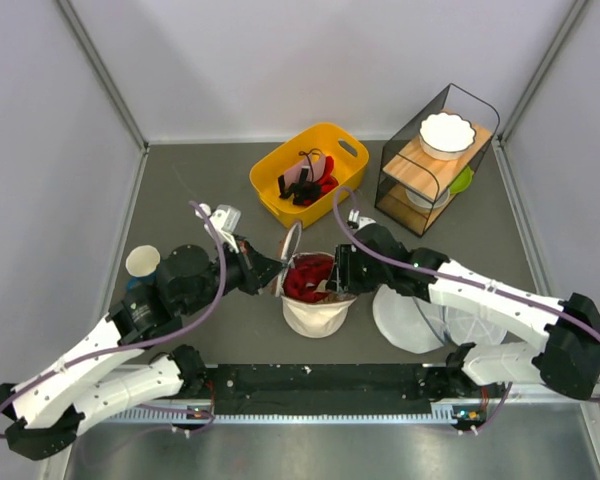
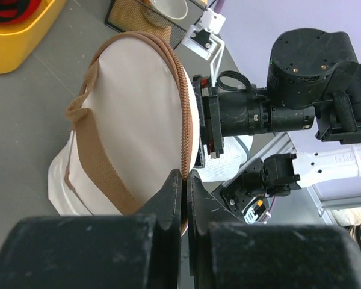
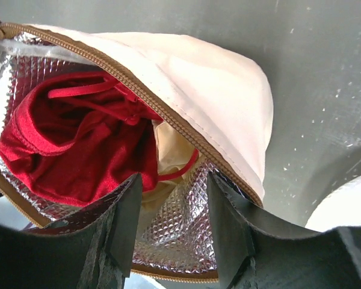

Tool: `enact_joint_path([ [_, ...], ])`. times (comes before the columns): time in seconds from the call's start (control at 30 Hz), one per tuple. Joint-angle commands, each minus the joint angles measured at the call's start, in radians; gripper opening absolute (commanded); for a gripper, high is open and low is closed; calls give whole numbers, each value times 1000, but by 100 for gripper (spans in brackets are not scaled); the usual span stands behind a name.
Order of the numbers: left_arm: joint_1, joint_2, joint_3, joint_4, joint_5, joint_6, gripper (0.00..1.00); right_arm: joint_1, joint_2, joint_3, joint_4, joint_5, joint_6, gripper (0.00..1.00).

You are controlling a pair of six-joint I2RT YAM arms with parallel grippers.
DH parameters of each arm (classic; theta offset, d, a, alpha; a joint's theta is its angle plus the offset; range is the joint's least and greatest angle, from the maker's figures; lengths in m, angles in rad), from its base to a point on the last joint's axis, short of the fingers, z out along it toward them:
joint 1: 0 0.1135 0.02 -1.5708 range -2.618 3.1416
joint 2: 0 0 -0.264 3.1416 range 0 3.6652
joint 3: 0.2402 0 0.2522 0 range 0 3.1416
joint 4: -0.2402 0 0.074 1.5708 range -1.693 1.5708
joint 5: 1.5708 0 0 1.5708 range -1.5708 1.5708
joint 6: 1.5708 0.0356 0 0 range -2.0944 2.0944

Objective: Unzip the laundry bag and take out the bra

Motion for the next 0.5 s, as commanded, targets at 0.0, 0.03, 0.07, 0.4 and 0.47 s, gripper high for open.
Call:
enact_joint_path([
  [0.0,40,-57,-32,-15,-16,-21,0,10,-43,-23,-11,106,-14,47],
  [0.03,47,-81,-69,-14,-19,-27,0,10,-42,-26,-16,107,-15,47],
  [0.07,55,-94,-92,-12,-20,-48,0,10,-42,-29,-14,103,-12,47],
  [0.4,98,-169,-289,169,113,-183,0,44,-59,114,1,41,-37,54],
  [0.47,98,-171,-286,169,116,-180,0,55,-45,135,19,0,-42,58],
])
